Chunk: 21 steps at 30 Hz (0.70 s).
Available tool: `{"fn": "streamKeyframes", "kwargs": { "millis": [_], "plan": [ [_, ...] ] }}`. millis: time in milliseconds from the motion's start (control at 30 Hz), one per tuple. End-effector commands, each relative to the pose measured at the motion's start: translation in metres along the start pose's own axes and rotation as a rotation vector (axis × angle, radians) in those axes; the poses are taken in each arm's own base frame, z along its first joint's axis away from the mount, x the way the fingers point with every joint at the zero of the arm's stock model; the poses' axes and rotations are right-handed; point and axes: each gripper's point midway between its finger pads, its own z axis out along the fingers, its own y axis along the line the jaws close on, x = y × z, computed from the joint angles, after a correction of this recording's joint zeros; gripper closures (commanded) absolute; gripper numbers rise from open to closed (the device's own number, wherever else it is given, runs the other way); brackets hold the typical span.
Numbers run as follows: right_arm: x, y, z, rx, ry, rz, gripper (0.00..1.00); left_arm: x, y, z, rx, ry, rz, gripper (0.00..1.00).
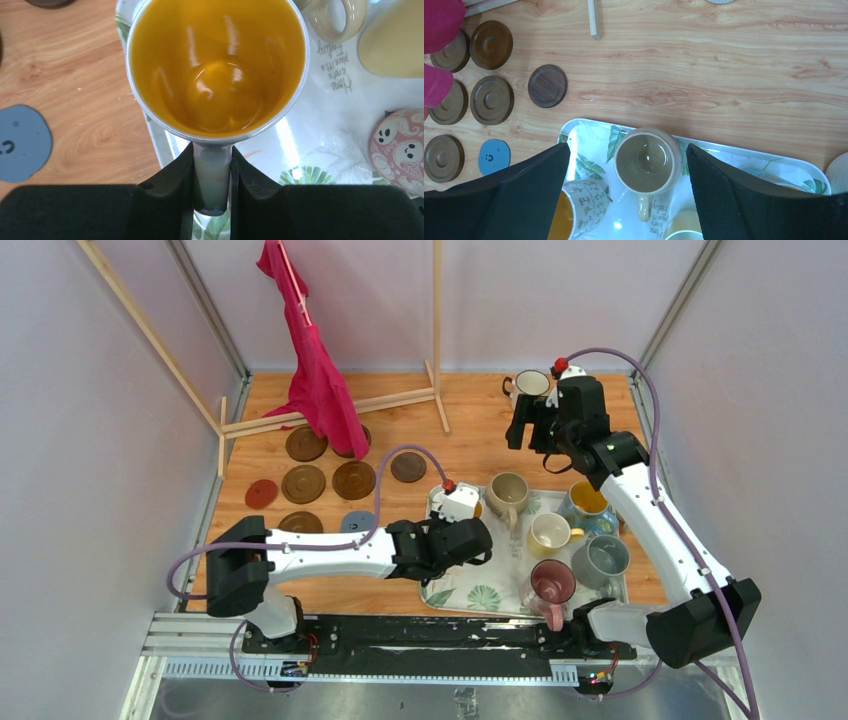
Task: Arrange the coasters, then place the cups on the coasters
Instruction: Pick up the cup from the tray.
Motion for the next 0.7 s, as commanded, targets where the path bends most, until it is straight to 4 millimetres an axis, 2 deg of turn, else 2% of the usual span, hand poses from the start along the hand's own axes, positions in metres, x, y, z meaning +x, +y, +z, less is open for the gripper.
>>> {"fn": "streamKeyframes", "kwargs": {
  "millis": [0,67,200,667],
  "plan": [
    [0.003,0.0,-0.004,-0.01,0.0,-0.013,0.09,-0.053,0.021,-0.024,-0.047,-0.191,-0.099,1.0],
    [0.003,0.0,-0.004,-0.011,-0.001,-0.013,0.09,-0.056,0.031,-0.03,-0.073,-0.209,-0.114,1.0],
    [0.001,0.001,-0.006,-0.013,-0.007,-0.012,0.09,-0.06,0.068,-0.04,-0.178,-0.232,-0.166,1.0],
    [0.001,0.007,-0.009,-0.048,-0.007,-0.008,0.09,-0.045,0.222,-0.064,-0.493,-0.262,-0.415,1.0]
  ]
}}
